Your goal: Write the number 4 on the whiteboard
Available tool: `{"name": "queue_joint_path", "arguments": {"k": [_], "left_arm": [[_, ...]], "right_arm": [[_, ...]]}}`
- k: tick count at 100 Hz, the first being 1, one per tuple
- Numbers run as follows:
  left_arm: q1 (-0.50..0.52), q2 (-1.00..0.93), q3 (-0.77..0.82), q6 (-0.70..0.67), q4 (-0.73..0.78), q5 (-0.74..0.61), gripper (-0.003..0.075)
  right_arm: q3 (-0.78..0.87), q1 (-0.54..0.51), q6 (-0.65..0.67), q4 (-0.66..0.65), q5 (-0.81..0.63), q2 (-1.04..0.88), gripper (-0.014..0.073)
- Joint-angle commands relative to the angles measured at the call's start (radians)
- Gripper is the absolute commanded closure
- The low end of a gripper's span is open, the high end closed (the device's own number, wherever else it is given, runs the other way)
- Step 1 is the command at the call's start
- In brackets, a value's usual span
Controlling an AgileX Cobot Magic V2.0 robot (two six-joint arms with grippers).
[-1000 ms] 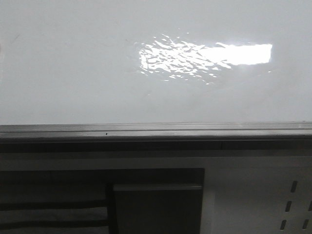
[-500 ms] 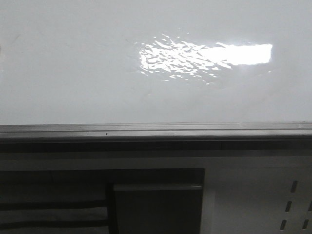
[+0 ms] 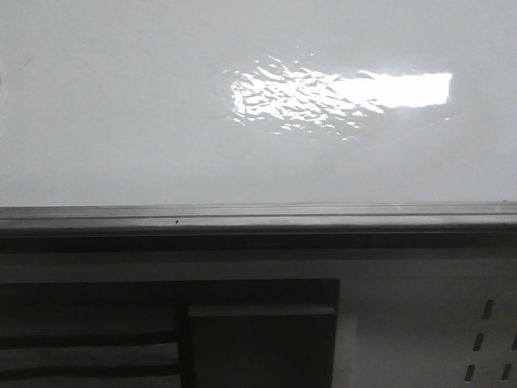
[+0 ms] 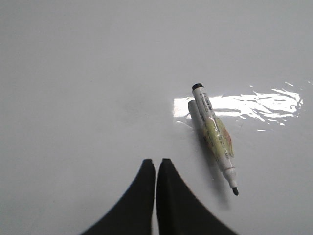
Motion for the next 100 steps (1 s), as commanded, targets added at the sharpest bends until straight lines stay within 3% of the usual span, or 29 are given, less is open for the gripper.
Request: {"name": "queue_joint_path", "arguments": {"k": [1, 10, 22, 34, 47, 63, 100], "left_arm": [[0.001, -0.028, -0.033, -0.01, -0.03, -0.089, 0.0741], [0.001, -0.024, -0.118, -0.01, -0.048, -0.047, 0.0741], [0.001, 0.026, -0.287, -0.01, -0.053, 0.123, 0.0741], [0.001, 0.134, -0.463, -0.01, -0.053, 0.302, 0.0741], [0.001, 0.258, -0.617, -0.01, -0.053, 0.403, 0.0741], [0.001, 0.331, -0.681, -0.01, -0.054, 0.393, 0.0741], [0.001, 0.357, -0.669, -0.01, -0.055, 0.372, 0.0741]], "right_arm": [[-0.056, -0.006, 0.0, -0.007, 0.003, -0.022, 0.0658], [-0.147, -0.006, 0.0, -0.007, 0.133, -0.021, 0.0658], [-0.288, -0.006, 0.0, -0.007, 0.294, 0.009, 0.0658], [-0.438, -0.006, 0.0, -0.007, 0.409, 0.08, 0.0658], [-0.594, -0.006, 0.0, -0.007, 0.507, 0.187, 0.0658], [-0.684, -0.006, 0.0, -0.007, 0.513, 0.275, 0.0658], [-0.686, -0.006, 0.0, -0.007, 0.472, 0.292, 0.0658]]}}
